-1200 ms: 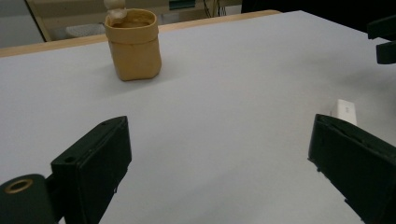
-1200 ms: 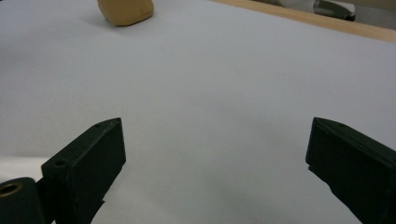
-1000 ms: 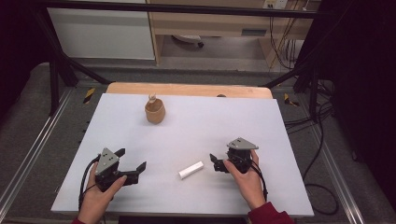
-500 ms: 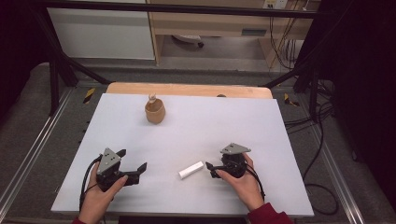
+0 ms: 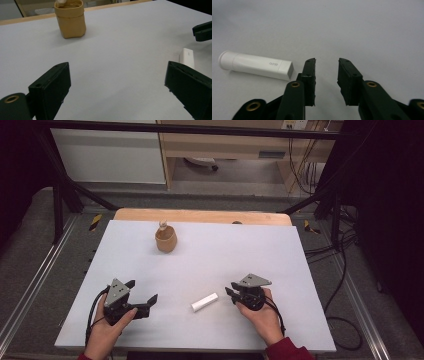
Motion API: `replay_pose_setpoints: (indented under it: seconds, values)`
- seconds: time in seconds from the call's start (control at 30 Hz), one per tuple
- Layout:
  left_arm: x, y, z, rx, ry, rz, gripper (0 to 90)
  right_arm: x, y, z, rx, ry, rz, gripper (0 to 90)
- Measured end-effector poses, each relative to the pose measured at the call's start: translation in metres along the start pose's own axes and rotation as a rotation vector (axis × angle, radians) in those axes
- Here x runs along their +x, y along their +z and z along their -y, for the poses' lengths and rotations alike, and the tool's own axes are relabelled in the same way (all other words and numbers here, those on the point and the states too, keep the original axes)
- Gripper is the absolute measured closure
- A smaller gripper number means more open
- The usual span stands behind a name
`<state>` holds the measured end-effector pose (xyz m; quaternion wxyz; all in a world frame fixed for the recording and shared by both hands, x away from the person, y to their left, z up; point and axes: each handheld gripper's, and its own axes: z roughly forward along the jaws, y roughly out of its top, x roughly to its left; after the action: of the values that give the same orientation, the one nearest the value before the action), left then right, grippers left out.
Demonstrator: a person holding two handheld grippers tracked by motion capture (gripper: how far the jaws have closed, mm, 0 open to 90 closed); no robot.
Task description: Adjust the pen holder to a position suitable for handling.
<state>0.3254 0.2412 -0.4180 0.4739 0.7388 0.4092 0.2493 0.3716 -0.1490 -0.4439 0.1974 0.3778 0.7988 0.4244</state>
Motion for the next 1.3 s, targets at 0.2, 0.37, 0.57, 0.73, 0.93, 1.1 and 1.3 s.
replay_pose_setpoints:
  seconds: [0.2, 0.37, 0.57, 0.73, 0.93, 1.1, 1.3]
  values:
    - [-0.002, 0.001, 0.0, 0.005, 0.003, 0.007, 6.7, -0.003, 0.0, 0.003, -0.002, 0.009, 0.013, 83.7]
    - [-0.004, 0.003, 0.0, 0.009, 0.006, 0.011, 6.8, -0.003, 0.002, 0.004, -0.001, 0.001, 0.008, 88.7]
    - [-0.008, 0.005, 0.0, 0.019, 0.012, 0.025, 6.9, 0.001, 0.009, 0.004, 0.039, 0.015, -0.025, 90.0]
    - [-0.011, 0.007, 0.001, 0.027, 0.02, 0.036, 7.1, 0.007, 0.015, 0.004, 0.068, 0.019, -0.057, 90.0]
    - [-0.012, 0.008, 0.001, 0.033, 0.02, 0.045, 7.1, 0.012, 0.019, 0.003, 0.07, 0.026, -0.078, 90.0]
    - [-0.013, 0.008, 0.001, 0.034, 0.026, 0.049, 7.3, 0.016, 0.023, 0.002, 0.072, 0.012, -0.091, 90.0]
    - [-0.014, 0.009, 0.001, 0.033, 0.026, 0.052, 7.3, 0.016, 0.025, 0.001, 0.069, 0.011, -0.097, 90.0]
